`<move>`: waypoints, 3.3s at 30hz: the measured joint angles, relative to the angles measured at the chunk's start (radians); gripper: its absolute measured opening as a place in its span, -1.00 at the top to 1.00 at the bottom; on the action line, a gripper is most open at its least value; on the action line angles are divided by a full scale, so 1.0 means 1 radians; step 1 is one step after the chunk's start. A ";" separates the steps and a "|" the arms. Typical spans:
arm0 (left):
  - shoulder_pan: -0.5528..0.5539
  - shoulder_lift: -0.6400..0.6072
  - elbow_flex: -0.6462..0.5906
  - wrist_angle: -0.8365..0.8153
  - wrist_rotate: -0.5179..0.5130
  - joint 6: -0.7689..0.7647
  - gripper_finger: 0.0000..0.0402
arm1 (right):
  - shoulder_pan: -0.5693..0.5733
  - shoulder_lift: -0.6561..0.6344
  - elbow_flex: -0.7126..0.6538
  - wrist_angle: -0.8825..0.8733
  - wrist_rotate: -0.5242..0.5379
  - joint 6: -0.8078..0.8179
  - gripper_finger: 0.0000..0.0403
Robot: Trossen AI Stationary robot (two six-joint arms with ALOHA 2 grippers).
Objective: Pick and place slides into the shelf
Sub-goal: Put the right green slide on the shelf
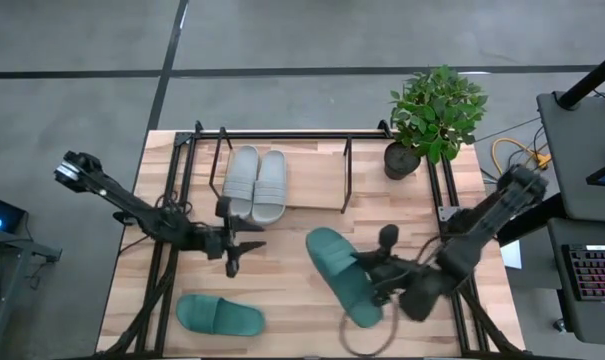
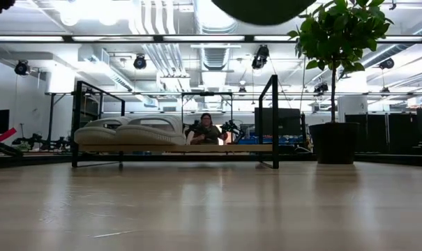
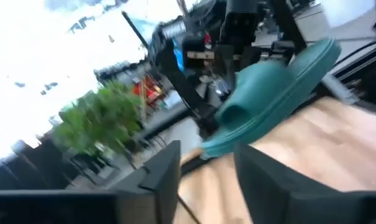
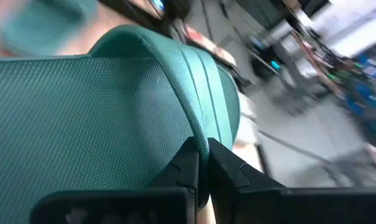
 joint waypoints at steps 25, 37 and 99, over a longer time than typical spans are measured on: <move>0.001 0.504 0.330 0.266 0.026 0.338 -0.08 | -0.024 -0.392 -0.444 0.747 -0.431 -0.172 0.96; 0.012 0.526 0.355 0.255 0.156 0.295 -0.08 | -0.025 -0.381 -0.442 0.780 -0.485 -0.147 0.96; 0.117 0.624 0.498 0.138 0.580 0.079 0.86 | -0.110 -0.318 -0.442 0.839 -0.662 -0.131 0.96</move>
